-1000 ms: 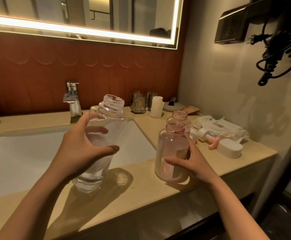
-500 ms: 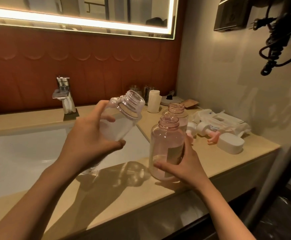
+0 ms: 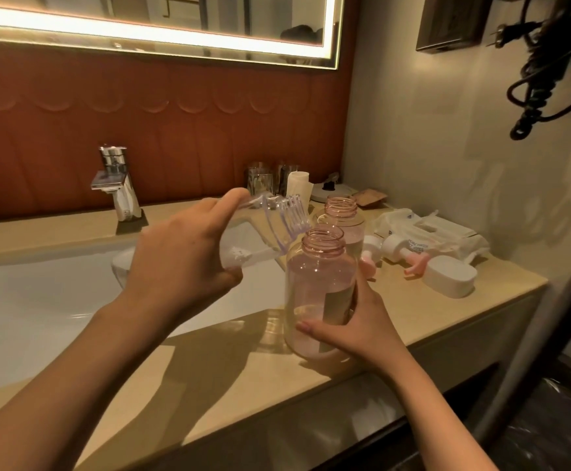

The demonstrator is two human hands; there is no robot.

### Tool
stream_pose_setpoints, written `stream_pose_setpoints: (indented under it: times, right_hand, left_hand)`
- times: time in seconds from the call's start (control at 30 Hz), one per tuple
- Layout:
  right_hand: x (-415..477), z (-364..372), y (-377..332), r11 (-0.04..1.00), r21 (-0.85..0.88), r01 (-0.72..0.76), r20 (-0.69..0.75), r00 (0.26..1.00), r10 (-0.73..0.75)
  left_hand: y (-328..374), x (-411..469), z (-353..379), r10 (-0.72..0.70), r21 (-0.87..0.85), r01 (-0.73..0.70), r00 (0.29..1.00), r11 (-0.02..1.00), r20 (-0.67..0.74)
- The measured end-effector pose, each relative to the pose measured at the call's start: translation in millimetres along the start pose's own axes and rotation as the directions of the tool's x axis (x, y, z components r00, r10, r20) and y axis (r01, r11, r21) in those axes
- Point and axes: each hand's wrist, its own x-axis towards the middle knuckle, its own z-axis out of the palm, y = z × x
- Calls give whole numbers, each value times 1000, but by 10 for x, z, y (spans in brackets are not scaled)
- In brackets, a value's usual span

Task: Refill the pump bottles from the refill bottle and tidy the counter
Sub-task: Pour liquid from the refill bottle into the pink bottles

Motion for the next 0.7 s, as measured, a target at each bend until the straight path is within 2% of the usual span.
stream_pose_setpoints:
  times: [0.37,0.7]
  right_hand:
    - [-4,1,-6,1000,-7,2,-11,1000,-2]
    - [-12,-1,1,1000,15,8,-5,1000,-8]
  left_hand:
    - [-57,157,-108,106,177,-111,994,978,38]
    - [-97,227,-153,168,197,-170,985,965,27]
